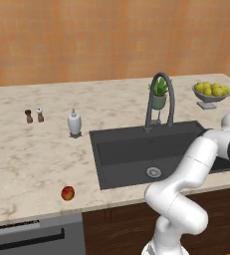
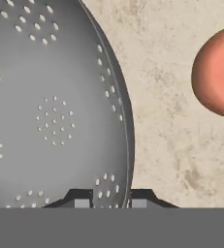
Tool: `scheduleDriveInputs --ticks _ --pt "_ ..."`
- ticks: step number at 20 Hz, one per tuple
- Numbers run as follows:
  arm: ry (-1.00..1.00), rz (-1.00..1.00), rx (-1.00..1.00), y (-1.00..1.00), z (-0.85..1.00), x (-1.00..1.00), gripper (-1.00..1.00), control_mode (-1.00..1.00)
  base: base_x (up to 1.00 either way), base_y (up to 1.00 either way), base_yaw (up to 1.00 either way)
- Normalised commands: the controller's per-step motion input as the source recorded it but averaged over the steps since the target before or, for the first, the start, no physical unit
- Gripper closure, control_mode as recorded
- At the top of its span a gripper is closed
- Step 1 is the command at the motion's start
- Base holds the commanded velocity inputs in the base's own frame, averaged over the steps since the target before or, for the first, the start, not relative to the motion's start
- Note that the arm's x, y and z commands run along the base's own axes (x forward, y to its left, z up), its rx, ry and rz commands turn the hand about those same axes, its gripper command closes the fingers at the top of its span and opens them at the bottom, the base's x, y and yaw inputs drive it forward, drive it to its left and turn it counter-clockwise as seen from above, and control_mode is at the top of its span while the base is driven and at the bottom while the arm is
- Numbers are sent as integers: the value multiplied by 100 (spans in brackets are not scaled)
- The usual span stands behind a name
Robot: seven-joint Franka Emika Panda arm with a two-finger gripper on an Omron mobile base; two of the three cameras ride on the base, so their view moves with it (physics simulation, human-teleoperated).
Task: Put the colander in the sink, put the peach, apple in the colander, and turn on the sink faucet and pour water over the colander.
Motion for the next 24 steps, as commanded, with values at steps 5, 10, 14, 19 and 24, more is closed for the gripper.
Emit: scheduleDriveInputs --ticks 5,10,14,19,24 --pt "-12 10 -3 85 -3 -99 100 -100 0 0 0" --pt "-28 29 0 100 -18 -28 100 -100 0 0 0" --pt "-9 30 -4 100 27 -39 100 -100 0 0 0" --pt "0 21 -24 100 44 -66 100 -100 0 0 0" --pt "-5 2 -31 100 14 -57 100 -100 0 0 0"
